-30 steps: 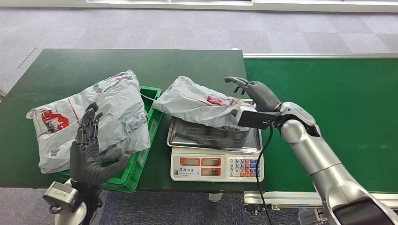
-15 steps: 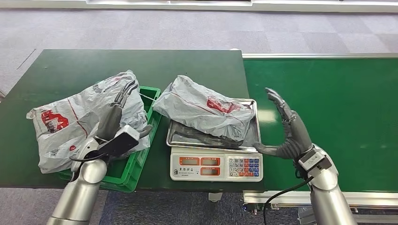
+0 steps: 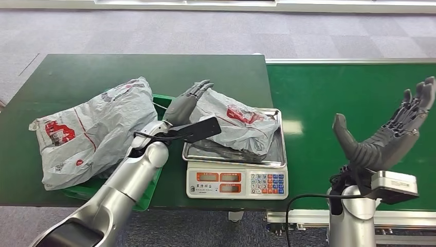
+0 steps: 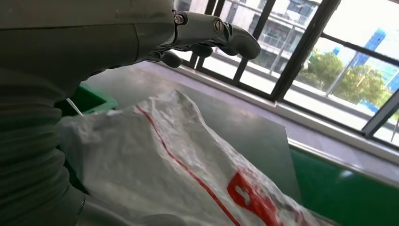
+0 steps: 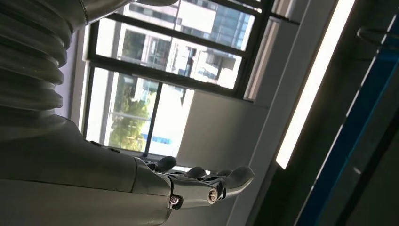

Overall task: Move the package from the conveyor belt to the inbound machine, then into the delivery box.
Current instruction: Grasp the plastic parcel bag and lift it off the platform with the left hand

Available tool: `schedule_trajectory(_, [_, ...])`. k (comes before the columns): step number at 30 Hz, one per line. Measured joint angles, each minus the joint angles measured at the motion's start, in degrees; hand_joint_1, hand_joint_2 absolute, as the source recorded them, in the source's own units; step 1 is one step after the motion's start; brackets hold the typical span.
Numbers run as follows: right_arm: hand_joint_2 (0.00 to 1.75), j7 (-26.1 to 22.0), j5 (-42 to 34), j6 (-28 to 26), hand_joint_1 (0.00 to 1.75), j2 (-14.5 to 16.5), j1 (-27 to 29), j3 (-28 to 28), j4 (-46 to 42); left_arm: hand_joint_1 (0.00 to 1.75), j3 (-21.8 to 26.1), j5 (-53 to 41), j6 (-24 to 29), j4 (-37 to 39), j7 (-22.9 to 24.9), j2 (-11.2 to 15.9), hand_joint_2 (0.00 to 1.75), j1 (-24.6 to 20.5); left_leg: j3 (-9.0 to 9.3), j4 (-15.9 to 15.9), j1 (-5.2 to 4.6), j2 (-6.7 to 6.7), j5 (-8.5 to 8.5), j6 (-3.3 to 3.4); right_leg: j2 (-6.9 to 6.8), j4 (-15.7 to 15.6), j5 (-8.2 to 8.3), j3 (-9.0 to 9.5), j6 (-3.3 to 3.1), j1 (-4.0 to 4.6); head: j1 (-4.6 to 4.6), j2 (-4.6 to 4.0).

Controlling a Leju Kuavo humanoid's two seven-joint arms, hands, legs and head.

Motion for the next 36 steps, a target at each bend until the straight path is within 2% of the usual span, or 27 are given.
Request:
schedule_trajectory(4, [1.75,0.02,-0.38,-3.48,0.00,0.57,-0.03,0.64,-0.89,0.00,-3.38,4.22,-1.18,5.46,1.91,-3.58,1.75,-1.07,0.00,0.00,0.00,0.06,-0.02,0.02,0.04,0.00,0.00,-0.02,0.00,0.00,0.00,0.00])
schedule_trajectory(8, [1.75,0.06,-0.99,-4.87,0.00,0.71,0.03,1.31,-1.46,0.00,-7.83,9.15,-1.94,7.96,3.74,-5.12,1.75,-1.17,0.00,-0.01,0.00,0.07,-0.03,0.03,0.06,0.00,0.00,-0.03,0.00,0.00,0.00,0.00])
schedule_trajectory(13, [1.75,0.07,-1.07,-5.21,0.00,0.73,0.07,1.96,-1.65,0.00,-11.73,11.21,-1.85,9.59,4.31,-5.77,1.75,-1.27,0.00,-0.01,0.00,0.08,-0.02,0.03,0.06,0.00,0.00,-0.03,0.00,0.02,0.00,0.00])
schedule_trajectory(22, [1.75,0.07,-1.16,-5.24,0.00,0.75,0.11,2.05,-1.71,0.00,-13.88,12.14,-1.92,11.23,4.38,-5.96,1.75,-1.97,0.00,-0.01,0.01,0.08,-0.02,0.02,0.06,0.00,0.00,-0.02,0.00,0.01,0.00,0.00])
schedule_trajectory(25, [1.75,0.07,-1.42,-5.21,0.00,0.81,0.22,2.23,-1.72,0.00,-15.49,15.07,-2.36,11.61,5.76,-5.98,1.75,-2.07,0.00,-0.01,0.00,0.07,-0.02,0.03,0.05,0.00,0.00,-0.02,0.00,0.01,0.00,0.00])
schedule_trajectory(33, [1.75,0.07,-1.04,-5.01,0.00,1.86,0.36,3.53,-2.37,0.00,-29.82,24.94,-1.55,11.93,13.67,-6.14,1.75,-2.05,-0.01,-0.02,0.01,0.07,-0.03,0.03,0.04,0.00,-0.01,-0.02,0.00,0.01,0.00,0.00])
schedule_trajectory(34, [1.75,0.07,-1.02,-4.99,0.00,1.98,0.37,3.64,-2.49,0.19,-31.63,25.76,-1.17,11.95,14.25,-6.14,1.75,-2.07,-0.01,-0.02,0.01,0.07,-0.02,0.03,0.04,0.00,-0.01,-0.02,0.00,0.01,0.00,0.00])
schedule_trajectory(36, [1.75,0.07,-1.05,-4.87,0.00,2.22,0.38,3.80,-2.70,1.06,-35.04,26.88,0.10,12.07,15.79,-6.14,1.75,-2.20,-0.01,-0.02,0.01,0.07,-0.02,0.03,0.04,0.00,-0.01,-0.01,0.00,0.01,0.00,0.00])
